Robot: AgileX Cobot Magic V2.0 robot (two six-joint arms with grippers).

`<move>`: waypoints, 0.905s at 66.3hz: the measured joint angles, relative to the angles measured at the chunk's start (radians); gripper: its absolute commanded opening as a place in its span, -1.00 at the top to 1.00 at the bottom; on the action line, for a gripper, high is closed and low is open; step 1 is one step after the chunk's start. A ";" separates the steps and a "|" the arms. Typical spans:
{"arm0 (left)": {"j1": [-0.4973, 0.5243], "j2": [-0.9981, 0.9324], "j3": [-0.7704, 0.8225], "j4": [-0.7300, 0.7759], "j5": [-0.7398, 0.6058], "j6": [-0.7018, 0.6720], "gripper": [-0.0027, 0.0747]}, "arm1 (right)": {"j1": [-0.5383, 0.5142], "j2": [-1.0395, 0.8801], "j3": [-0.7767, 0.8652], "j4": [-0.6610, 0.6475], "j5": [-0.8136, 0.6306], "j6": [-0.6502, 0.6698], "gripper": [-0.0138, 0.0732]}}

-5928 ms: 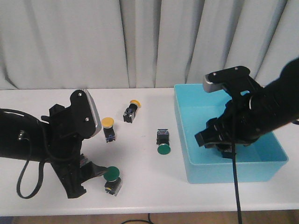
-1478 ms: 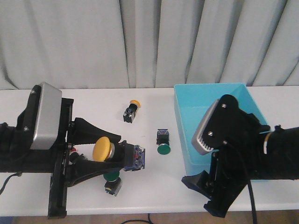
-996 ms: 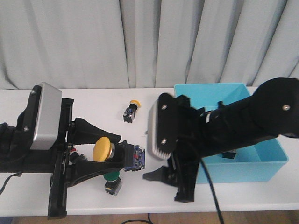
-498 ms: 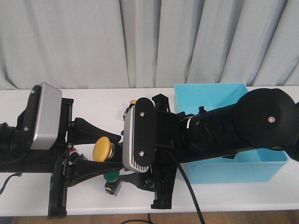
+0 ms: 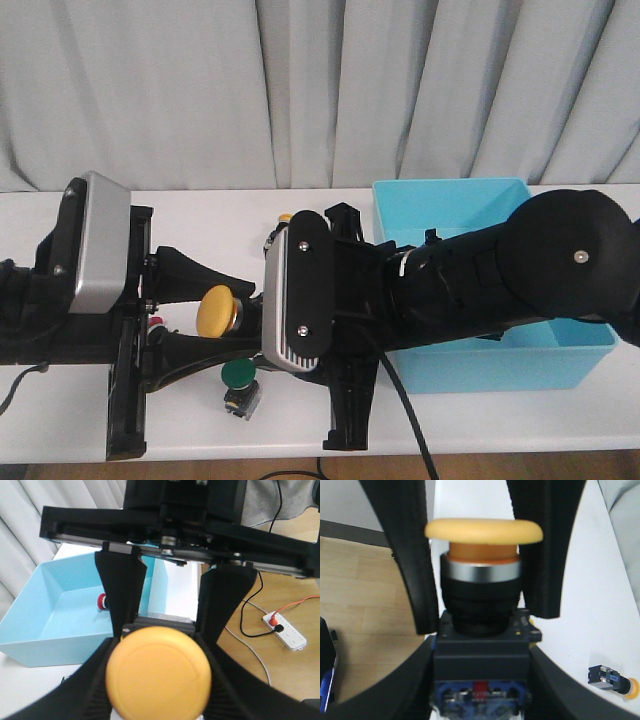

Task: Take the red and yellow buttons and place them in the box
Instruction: 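Grasp the yellow button with the right gripper and release the left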

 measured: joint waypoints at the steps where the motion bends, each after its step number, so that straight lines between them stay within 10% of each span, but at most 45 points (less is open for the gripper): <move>1: 0.000 0.000 0.000 0.000 0.000 0.000 0.57 | 0.000 0.000 0.000 0.000 0.000 0.000 0.17; 34: 0.000 0.000 0.000 0.000 0.001 0.023 -0.50 | 0.000 0.000 0.000 0.001 -0.001 0.000 0.16; 60: 0.000 0.000 0.000 0.020 -0.117 -0.008 -0.57 | -0.013 0.000 0.000 -0.049 0.007 0.084 0.16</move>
